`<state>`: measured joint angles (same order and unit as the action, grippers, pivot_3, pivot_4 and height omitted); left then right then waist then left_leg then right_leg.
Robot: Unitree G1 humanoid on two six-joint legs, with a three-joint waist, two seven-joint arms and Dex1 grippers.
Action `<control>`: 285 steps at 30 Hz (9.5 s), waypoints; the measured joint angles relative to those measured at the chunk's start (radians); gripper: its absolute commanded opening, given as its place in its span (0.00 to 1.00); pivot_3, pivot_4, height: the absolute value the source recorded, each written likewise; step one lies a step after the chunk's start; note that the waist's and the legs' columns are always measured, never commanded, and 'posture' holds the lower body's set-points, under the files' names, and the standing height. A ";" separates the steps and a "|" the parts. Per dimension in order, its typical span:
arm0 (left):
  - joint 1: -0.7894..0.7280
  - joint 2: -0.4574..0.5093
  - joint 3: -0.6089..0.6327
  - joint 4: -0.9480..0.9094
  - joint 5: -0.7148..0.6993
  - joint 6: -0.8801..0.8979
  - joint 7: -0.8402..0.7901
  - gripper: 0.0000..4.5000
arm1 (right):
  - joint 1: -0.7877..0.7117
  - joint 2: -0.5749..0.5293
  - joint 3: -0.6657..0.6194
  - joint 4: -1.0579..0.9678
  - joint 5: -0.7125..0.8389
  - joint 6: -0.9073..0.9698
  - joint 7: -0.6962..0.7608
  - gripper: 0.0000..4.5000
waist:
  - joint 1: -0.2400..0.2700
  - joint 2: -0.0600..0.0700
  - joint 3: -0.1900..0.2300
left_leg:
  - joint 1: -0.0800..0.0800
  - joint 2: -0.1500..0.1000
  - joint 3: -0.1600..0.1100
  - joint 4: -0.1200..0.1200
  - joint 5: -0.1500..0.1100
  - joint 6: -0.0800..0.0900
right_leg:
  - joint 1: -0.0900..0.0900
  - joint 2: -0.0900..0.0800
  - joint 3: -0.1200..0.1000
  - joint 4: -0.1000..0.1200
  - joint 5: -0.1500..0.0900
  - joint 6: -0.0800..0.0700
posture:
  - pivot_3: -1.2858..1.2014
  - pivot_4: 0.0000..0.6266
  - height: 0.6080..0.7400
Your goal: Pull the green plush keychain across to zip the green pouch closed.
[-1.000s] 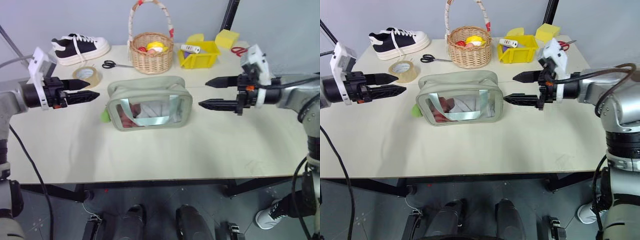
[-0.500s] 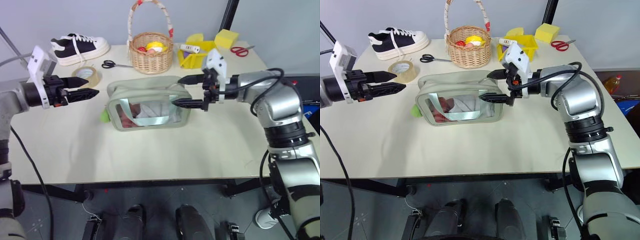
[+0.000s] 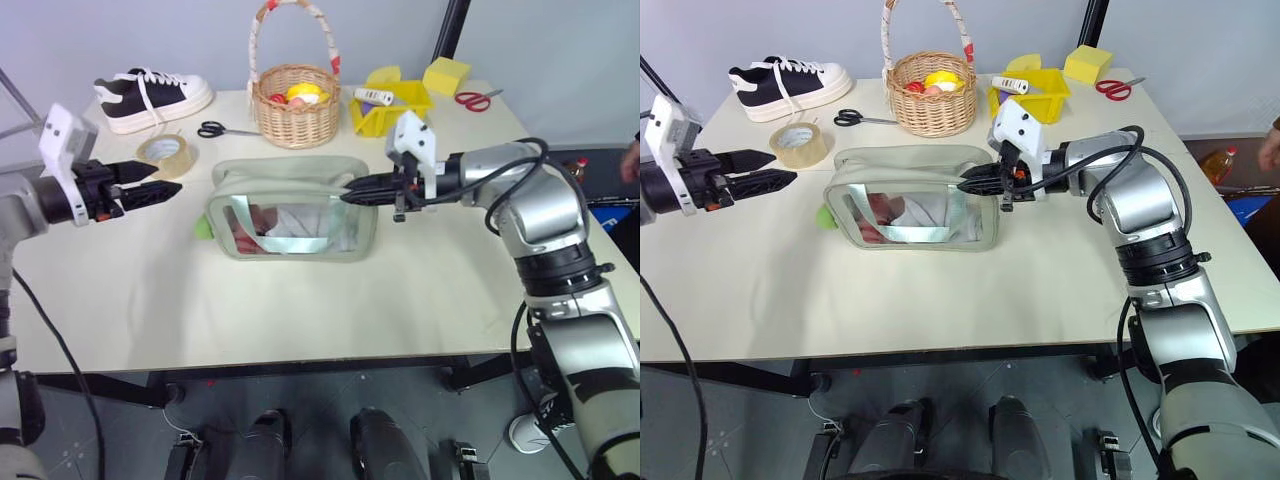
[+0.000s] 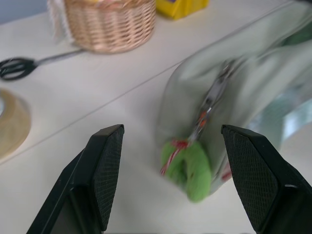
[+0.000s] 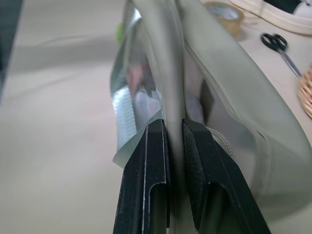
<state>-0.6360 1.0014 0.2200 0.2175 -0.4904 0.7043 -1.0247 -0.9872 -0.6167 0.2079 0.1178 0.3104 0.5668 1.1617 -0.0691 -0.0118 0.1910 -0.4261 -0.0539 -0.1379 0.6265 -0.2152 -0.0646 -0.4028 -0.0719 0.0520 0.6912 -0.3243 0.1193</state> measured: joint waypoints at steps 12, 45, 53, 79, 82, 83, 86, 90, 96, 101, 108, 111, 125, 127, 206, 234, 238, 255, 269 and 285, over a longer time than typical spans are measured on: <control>0.089 -0.103 -0.156 0.010 0.100 -0.095 -0.024 0.76 | 0.031 -0.001 -0.004 -0.001 -0.012 -0.005 0.003 0.12 | 0.000 0.000 0.000 | 0.000 0.000 0.000 0.000 0.000 0.000 | 0.000 0.000 0.000 0.001 0.000 0.000 | 0.52 0.24 1.00; -0.302 -0.160 -0.200 0.102 0.189 -0.203 -0.087 0.01 | 0.071 0.011 -0.028 -0.054 -0.013 0.022 -0.047 0.10 | 0.000 0.000 0.000 | 0.000 -0.001 0.000 0.003 0.000 0.000 | 0.000 0.000 -0.001 0.003 0.000 0.000 | 0.52 0.24 1.00; -0.299 -0.192 -0.284 0.069 0.268 -0.329 -0.119 0.01 | 0.071 0.019 -0.027 -0.044 -0.026 -0.008 -0.055 0.10 | 0.000 0.000 0.000 | 0.000 -0.001 0.000 0.003 0.000 0.000 | -0.001 0.001 0.000 0.004 0.000 0.000 | 0.52 0.24 1.00; -0.400 -0.161 -0.365 0.121 0.386 -0.541 -0.324 0.66 | 0.072 0.032 -0.027 -0.031 -0.033 -0.016 -0.070 0.10 | -0.001 0.000 0.000 | 0.000 -0.001 0.001 0.004 0.000 0.000 | -0.001 0.002 0.000 0.005 0.000 0.000 | 0.52 0.24 1.00; -0.400 -0.149 -0.365 0.112 0.391 -0.532 -0.333 0.66 | 0.072 0.041 -0.027 -0.017 -0.033 -0.029 -0.070 0.10 | -0.004 0.000 0.000 | 0.000 -0.001 0.001 0.003 0.000 0.000 | -0.001 0.002 0.000 0.005 0.000 0.000 | 0.52 0.24 1.00; -0.400 -0.135 -0.365 0.103 0.391 -0.522 -0.346 0.66 | 0.072 0.042 -0.027 -0.013 -0.033 -0.033 -0.070 0.10 | -0.005 0.000 0.000 | 0.000 -0.001 0.001 0.003 0.000 0.000 | -0.001 0.002 0.000 0.006 0.000 0.000 | 0.52 0.24 1.00; -0.401 -0.076 -0.356 0.086 0.388 -0.481 -0.377 0.66 | 0.071 0.045 -0.027 -0.003 -0.034 -0.043 -0.070 0.10 | -0.006 0.000 0.000 | 0.000 -0.001 0.001 0.003 0.000 0.000 | -0.001 0.003 0.000 0.006 0.000 0.000 | 0.52 0.24 1.00; -0.406 -0.011 -0.310 0.087 0.358 -0.392 -0.388 0.66 | 0.070 0.047 -0.027 0.007 -0.035 -0.052 -0.068 0.10 | -0.004 0.000 0.000 | 0.000 0.000 0.000 0.004 0.000 0.000 | -0.001 0.005 0.000 0.006 0.000 0.000 | 0.52 0.24 1.00; -0.325 0.028 -0.194 0.035 0.290 -0.258 -0.331 0.66 | 0.063 0.053 -0.026 0.024 -0.045 -0.059 -0.063 0.10 | -0.004 0.000 0.000 | 0.001 0.001 0.001 0.003 0.000 0.000 | 0.000 0.005 0.001 0.007 0.000 0.000 | 0.52 0.24 1.00; -0.126 -0.045 -0.168 -0.110 0.223 -0.142 -0.248 0.66 | 0.050 0.056 -0.026 0.036 -0.055 -0.064 -0.059 0.10 | -0.001 0.000 0.000 | 0.001 0.003 0.000 0.004 0.000 0.000 | 0.000 0.005 0.001 0.007 0.000 -0.001 | 0.52 0.24 1.00; -0.063 -0.132 -0.168 -0.183 0.225 -0.141 -0.082 0.54 | 0.050 0.057 -0.026 0.036 -0.056 -0.061 -0.055 0.10 | -0.002 0.000 0.000 | 0.001 0.002 -0.001 0.004 0.000 0.000 | -0.001 0.005 0.001 0.007 0.000 -0.001 | 0.52 0.24 1.00; -0.057 -0.132 -0.168 -0.189 0.224 -0.143 -0.073 0.26 | 0.050 0.057 -0.026 0.036 -0.056 -0.055 -0.055 0.10 | -0.001 0.000 0.000 | 0.001 0.002 0.000 0.004 0.000 0.000 | -0.001 0.005 0.001 0.007 0.000 -0.001 | 0.52 0.24 1.00; -0.052 -0.124 -0.193 -0.193 0.225 -0.184 -0.087 0.00 | 0.050 0.046 -0.026 0.031 -0.046 -0.008 -0.044 0.28 | 0.001 0.000 0.000 | 0.001 0.001 0.000 0.004 0.000 0.000 | -0.001 0.005 0.001 0.007 0.000 -0.001 | 0.52 0.24 1.00; -0.052 -0.123 -0.198 -0.198 0.225 -0.192 -0.090 0.00 | 0.048 0.011 -0.027 0.015 -0.008 0.044 0.003 0.50 | 0.004 0.000 0.000 | 0.001 0.001 0.000 0.004 0.000 0.000 | 0.000 0.004 0.001 0.007 0.000 -0.001 | 0.52 0.24 1.00; -0.124 -0.186 -0.260 -0.187 0.175 -0.062 0.017 0.00 | -0.174 0.336 -0.221 -0.048 0.057 0.310 -0.600 0.01 | -0.004 0.001 0.000 | 0.000 0.002 -0.002 0.001 0.001 -0.002 | -0.004 0.006 0.001 0.008 0.001 -0.002 | 0.52 0.24 1.00; -0.171 -0.168 -0.285 -0.233 0.108 0.053 0.066 0.00 | -0.099 0.239 -0.182 0.091 0.049 0.185 -0.664 0.01 | 0.000 0.001 0.000 | 0.000 0.001 0.001 0.001 0.001 -0.002 | -0.003 0.006 0.002 0.007 0.001 -0.002 | 0.52 0.24 1.00; -0.188 -0.168 -0.288 -0.228 0.108 0.040 0.066 0.00 | -0.099 0.217 -0.177 0.101 0.049 0.180 -0.664 0.01 | 0.000 0.001 0.000 | 0.000 0.001 0.001 0.001 0.001 -0.002 | -0.004 0.006 0.002 0.007 0.001 -0.002 | 0.52 0.24 1.00; -0.149 -0.141 -0.307 -0.132 0.126 -0.066 0.066 0.17 | -0.094 0.358 -0.185 0.055 0.067 0.149 -0.817 0.00 | -0.003 0.001 0.000 | 0.000 0.003 -0.001 0.001 0.001 -0.002 | -0.004 0.007 0.003 0.008 0.001 -0.002 | 0.52 0.24 1.00; -0.189 -0.150 -0.192 0.020 0.094 -0.018 0.026 1.00 | -0.085 0.413 -0.220 0.043 0.055 0.147 -0.854 0.00 | -0.002 0.001 0.000 | -0.001 0.002 -0.001 0.001 0.001 -0.002 | -0.005 0.006 0.001 0.008 0.001 -0.002 | 0.52 0.24 1.00; -0.253 -0.278 -0.259 0.072 0.148 -0.133 -0.030 0.88 | -0.110 0.439 -0.219 0.038 0.060 0.186 -0.821 0.00 | -0.001 0.001 0.000 | -0.001 0.001 -0.001 0.001 0.001 -0.002 | -0.004 0.006 0.001 0.008 0.001 -0.002 | 0.52 0.24 1.00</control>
<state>-0.8888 0.7231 -0.0387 0.2895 -0.3420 0.5716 -1.0545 -1.0968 -0.1774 -0.0107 0.1561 0.3704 0.7527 0.3410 -0.0702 -0.0113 0.1909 -0.4268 -0.0525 -0.1387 0.6279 -0.2140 -0.0666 -0.4072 -0.0657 0.0535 0.6991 -0.3233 0.1168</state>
